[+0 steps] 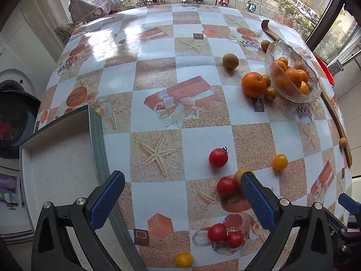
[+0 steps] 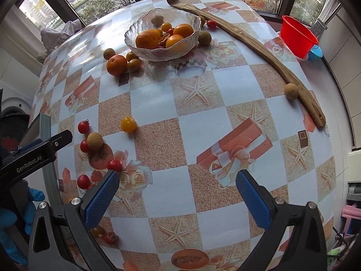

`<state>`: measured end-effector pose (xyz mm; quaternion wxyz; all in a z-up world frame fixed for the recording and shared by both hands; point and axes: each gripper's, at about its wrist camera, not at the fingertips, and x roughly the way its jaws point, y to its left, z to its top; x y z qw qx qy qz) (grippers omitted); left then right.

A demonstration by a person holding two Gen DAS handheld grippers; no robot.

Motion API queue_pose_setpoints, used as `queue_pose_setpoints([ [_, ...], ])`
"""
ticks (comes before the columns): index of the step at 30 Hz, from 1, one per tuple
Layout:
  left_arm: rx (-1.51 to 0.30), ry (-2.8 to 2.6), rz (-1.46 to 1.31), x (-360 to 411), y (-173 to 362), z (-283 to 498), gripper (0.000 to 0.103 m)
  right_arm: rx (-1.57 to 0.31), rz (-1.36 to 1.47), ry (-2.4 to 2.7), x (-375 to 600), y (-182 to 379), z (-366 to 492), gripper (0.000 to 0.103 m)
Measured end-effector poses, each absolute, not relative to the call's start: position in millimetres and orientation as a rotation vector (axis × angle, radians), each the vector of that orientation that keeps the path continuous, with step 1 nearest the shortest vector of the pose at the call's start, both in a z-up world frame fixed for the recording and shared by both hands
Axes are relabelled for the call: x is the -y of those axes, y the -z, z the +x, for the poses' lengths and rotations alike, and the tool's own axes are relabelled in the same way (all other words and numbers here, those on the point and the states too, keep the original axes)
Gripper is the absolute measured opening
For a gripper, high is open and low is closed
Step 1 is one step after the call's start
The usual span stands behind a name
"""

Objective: Organize fruits
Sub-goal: 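Move both grippers toward the loose cherry tomatoes on the cloth, then grasp a red cherry tomato with the left gripper while the right grasps a yellow one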

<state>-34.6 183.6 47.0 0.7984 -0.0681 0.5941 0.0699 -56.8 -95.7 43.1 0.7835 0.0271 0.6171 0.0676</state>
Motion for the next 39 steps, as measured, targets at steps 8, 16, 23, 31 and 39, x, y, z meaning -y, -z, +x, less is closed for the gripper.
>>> queue_pose_setpoints([
  [8, -1.278, -0.14, -0.132, -181, -41, -32, 0.103, -1.328, 0.05, -0.144, 96, -45, -58, 0.103],
  [16, -1.281, -0.144, -0.135, -183, -39, -23, 0.103, -1.331, 0.046, -0.15, 91, -43, -52, 0.103],
  [23, -1.295, -0.14, -0.103, -176, -27, -11, 0.103, -1.345, 0.034, -0.157, 90, -33, -42, 0.103],
  [31, -1.321, -0.123, -0.073, -170, -8, 2, 0.103, -1.347, 0.013, -0.17, 84, -26, -33, 0.103],
  [39, -1.333, -0.094, -0.087, -173, -2, 6, 0.092, -1.342, -0.001, -0.226, 68, -12, -22, 0.099],
])
